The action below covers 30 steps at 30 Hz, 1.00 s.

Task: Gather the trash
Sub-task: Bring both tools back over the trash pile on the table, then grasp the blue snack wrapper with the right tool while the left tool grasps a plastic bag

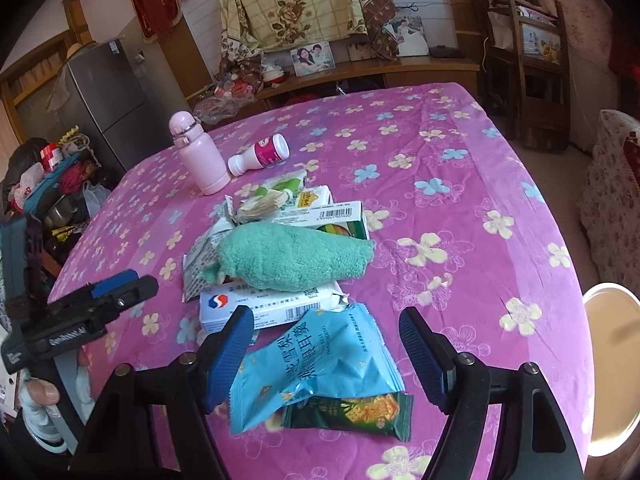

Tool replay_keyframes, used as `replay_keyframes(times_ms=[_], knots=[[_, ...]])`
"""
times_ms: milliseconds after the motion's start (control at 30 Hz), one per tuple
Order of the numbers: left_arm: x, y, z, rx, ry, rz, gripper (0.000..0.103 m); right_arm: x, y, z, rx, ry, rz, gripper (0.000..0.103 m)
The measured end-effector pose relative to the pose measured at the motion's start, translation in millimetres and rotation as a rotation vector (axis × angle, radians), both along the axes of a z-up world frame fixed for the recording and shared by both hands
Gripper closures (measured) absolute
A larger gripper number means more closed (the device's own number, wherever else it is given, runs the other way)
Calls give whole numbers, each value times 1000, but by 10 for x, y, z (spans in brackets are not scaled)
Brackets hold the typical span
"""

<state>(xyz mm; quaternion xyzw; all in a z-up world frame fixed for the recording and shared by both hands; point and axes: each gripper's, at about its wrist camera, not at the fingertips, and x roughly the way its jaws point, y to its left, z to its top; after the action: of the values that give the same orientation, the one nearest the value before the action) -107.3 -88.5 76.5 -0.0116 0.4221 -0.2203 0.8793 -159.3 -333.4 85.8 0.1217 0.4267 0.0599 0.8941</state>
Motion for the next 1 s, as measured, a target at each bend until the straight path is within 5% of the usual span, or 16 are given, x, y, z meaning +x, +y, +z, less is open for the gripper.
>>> replay_keyframes(times_ms=[300, 500, 633, 700, 833, 867, 900, 1000], knots=[[-76, -556, -120, 56, 26, -209, 23, -99, -276, -139, 10, 38, -42, 25], [38, -959, -347, 189, 28, -265, 23, -191, -348, -165, 5, 42, -48, 25], [73, -1028, -351, 188, 18, -262, 23, -247, -382, -181, 7, 52, -45, 25], [79, -1011, -329, 155, 31, -259, 40, -251, -389, -218, 8, 62, -43, 25], [14, -952, -315, 149, 50, -287, 55, -199, -367, -326, 53, 93, -31, 25], [-25, -919, -298, 161, 38, -285, 83, -180, -348, -344, 74, 98, -21, 25], [-67, -840, -253, 154, 35, -285, 91, -159, -324, -361, 94, 103, -11, 25], [-133, -589, -159, 148, 36, -246, 94, -78, -212, -421, 114, 132, 15, 25]])
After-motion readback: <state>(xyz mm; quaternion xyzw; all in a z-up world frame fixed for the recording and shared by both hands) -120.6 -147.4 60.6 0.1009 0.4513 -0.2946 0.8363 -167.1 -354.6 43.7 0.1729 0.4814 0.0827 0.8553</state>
